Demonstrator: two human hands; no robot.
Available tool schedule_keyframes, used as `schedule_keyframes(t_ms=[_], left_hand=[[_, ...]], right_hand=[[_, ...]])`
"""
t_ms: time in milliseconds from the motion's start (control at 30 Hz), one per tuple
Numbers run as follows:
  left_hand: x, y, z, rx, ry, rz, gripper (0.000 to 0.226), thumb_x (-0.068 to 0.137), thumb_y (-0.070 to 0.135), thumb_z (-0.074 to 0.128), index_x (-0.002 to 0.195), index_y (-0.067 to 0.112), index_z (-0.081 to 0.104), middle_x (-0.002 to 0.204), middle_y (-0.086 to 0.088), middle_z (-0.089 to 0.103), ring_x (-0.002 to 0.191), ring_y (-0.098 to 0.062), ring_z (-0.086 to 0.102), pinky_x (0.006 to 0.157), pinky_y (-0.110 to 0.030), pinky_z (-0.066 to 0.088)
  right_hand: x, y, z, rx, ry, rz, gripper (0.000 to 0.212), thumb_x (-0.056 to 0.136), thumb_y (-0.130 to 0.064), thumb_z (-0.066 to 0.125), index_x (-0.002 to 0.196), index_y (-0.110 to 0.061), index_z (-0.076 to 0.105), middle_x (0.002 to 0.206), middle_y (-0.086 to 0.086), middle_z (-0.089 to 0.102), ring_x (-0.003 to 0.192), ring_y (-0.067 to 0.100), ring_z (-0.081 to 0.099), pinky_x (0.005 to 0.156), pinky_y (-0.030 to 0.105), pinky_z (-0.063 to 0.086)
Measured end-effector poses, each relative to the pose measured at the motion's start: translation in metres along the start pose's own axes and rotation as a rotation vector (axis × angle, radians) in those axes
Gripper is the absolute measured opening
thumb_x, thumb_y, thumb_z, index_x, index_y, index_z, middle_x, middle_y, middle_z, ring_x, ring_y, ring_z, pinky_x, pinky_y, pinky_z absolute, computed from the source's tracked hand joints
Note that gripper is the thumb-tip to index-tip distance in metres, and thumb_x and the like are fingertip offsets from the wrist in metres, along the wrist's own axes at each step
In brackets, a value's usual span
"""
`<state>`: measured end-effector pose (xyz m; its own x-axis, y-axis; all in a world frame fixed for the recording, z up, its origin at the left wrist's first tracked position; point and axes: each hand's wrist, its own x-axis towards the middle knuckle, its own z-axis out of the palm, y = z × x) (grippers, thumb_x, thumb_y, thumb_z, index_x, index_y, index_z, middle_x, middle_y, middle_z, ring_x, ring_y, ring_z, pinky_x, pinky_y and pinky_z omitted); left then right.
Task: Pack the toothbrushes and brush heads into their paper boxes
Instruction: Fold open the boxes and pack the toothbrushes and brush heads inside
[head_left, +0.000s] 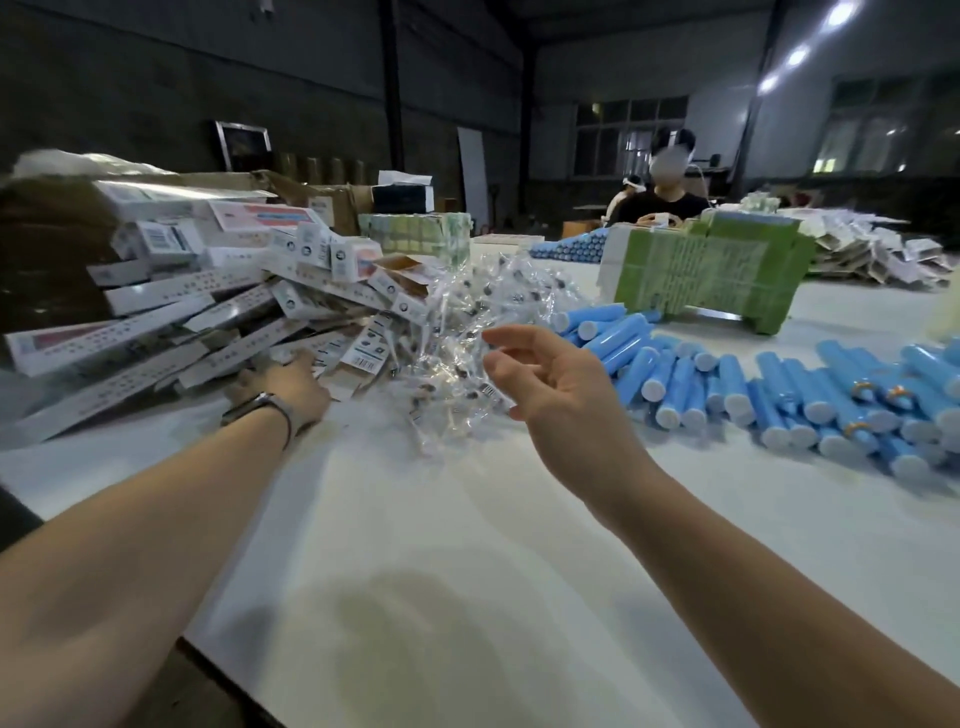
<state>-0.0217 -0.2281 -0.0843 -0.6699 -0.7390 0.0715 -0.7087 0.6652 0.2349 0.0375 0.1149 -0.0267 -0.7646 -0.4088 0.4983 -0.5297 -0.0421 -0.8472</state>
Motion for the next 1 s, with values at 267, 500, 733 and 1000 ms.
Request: schedule_keyframes(t_ms=[267, 500, 733, 1000], left_hand=[[-0.089, 0.020, -0.066, 0.195, 0.474, 0.351, 0.065, 0.071, 0.074, 0.066, 0.120, 0.032, 0.059, 0.127, -0.006, 0.054, 0.111, -0.038, 0.051, 0.096, -0.052, 0.032], [-0.204, 0.065, -0.129, 0.037, 0.476, 0.704, 0.035, 0.088, 0.021, 0.066, 0.118, 0.037, 0.057, 0.101, 0.013, 0.056, 0.084, -0.015, 0.050, 0.080, -0.038, 0.034], [-0.267, 0.109, -0.168, -0.241, 0.382, 1.139, 0.046, 0.076, 0.022, 0.074, 0.114, 0.042, 0.057, 0.088, 0.014, 0.064, 0.077, -0.011, 0.061, 0.063, -0.038, 0.056], [-0.279, 0.193, -0.062, -1.413, -0.466, 0.751, 0.070, 0.084, 0.025, 0.080, 0.133, 0.039, 0.032, 0.126, -0.001, 0.059, 0.102, -0.014, 0.067, 0.070, -0.023, 0.058]], right_hand=[[0.004, 0.001, -0.003, 0.023, 0.028, -0.014, 0.014, 0.095, -0.024, 0.062, 0.106, -0.032, 0.066, 0.093, -0.009, 0.067, 0.080, 0.005, 0.060, 0.075, 0.024, 0.049], [0.000, 0.000, -0.022, -0.437, -0.076, -0.157, 0.071, 0.080, -0.020, 0.077, 0.139, -0.041, 0.043, 0.129, -0.014, 0.054, 0.117, 0.003, 0.049, 0.102, 0.028, 0.040], [-0.001, -0.017, -0.062, -0.169, -0.148, -0.105, 0.058, 0.079, -0.004, 0.077, 0.120, -0.031, 0.046, 0.095, -0.016, 0.069, 0.090, 0.004, 0.066, 0.080, 0.020, 0.051], [-0.020, 0.010, -0.099, -0.135, 0.377, -0.076, 0.042, 0.091, -0.004, 0.057, 0.125, -0.028, 0.049, 0.106, -0.006, 0.067, 0.092, 0.001, 0.067, 0.072, 0.021, 0.056]])
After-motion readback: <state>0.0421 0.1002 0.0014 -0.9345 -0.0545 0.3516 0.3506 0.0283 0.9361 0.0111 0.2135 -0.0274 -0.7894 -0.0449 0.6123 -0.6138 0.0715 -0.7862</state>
